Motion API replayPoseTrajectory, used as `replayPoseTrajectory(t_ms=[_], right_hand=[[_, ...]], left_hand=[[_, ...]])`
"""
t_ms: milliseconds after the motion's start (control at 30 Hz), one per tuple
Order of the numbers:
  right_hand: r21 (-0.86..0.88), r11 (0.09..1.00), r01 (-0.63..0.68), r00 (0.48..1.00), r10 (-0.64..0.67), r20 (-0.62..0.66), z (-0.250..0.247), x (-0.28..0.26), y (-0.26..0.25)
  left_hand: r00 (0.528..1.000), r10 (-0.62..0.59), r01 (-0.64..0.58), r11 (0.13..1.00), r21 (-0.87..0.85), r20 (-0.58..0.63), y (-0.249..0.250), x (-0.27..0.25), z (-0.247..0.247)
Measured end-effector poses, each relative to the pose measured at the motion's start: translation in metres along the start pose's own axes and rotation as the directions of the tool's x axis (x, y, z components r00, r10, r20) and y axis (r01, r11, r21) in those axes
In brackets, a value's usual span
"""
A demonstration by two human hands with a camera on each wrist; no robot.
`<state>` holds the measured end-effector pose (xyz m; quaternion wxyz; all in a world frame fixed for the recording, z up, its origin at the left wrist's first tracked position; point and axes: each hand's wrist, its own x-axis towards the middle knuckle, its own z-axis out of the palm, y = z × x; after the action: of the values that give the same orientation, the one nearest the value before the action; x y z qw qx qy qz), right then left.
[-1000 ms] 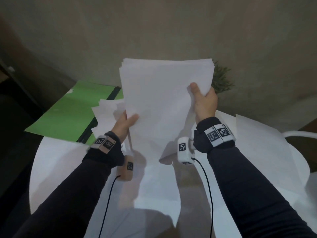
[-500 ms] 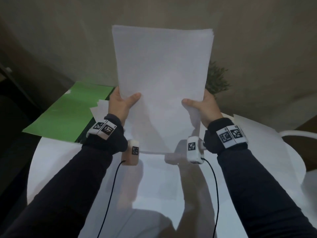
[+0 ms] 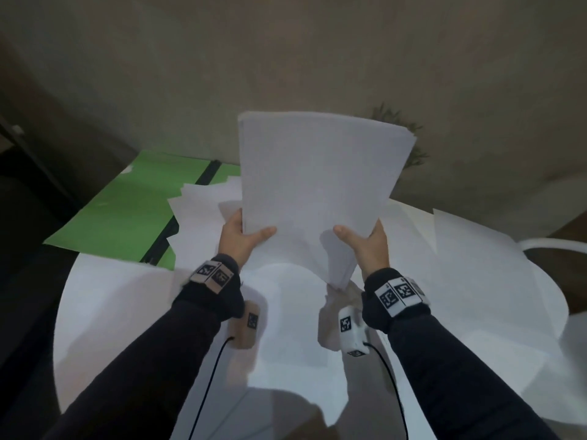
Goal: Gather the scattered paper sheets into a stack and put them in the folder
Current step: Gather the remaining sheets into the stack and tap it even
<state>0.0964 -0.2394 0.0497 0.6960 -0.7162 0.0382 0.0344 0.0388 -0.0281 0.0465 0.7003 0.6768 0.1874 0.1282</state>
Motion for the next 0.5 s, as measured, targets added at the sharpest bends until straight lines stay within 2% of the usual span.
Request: replayPoseTrajectory(t_ms=[200, 333, 400, 500], right_hand=[[0.060, 0.998, 0.000, 1.000, 0.001, -0.004, 0.005, 0.004, 0.001], [0.054, 0.999, -0.007, 0.999, 0.005, 0.041, 0.003, 0.006, 0.002], [0.054, 0.998, -0.013, 0.998, 0.010, 0.054, 0.008, 0.004, 0.000], [0.064, 0.998, 0.023, 1.000, -0.023, -0.005, 0.010, 0.004, -0.006]], left_hand=[[0.999, -0.039, 0.038, 0.999, -0.030, -0.021, -0.001, 0.006, 0.008], [0.998, -0.052, 0.053, 0.998, -0.019, 0.030, -0.006, 0.009, 0.006], [0.999, -0.037, 0.037, 0.999, -0.021, 0.002, -0.008, 0.009, 0.010], [0.997, -0.009, 0.006, 0.999, -0.031, -0.081, -0.006, 0.009, 0.016]])
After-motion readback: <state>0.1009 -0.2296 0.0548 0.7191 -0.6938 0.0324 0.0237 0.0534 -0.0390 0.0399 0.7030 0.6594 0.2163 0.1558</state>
